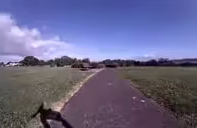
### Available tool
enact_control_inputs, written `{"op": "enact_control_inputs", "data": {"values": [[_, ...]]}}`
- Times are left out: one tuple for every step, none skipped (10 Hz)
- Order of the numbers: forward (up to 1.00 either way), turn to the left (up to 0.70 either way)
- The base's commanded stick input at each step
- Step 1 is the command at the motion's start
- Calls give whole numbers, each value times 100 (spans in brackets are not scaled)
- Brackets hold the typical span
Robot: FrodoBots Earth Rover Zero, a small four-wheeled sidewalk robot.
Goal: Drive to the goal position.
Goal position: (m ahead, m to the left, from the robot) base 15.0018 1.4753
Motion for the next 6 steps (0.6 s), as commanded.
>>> {"op": "enact_control_inputs", "data": {"values": [[70,1],[70,1],[70,1],[70,1],[70,1],[70,1]]}}
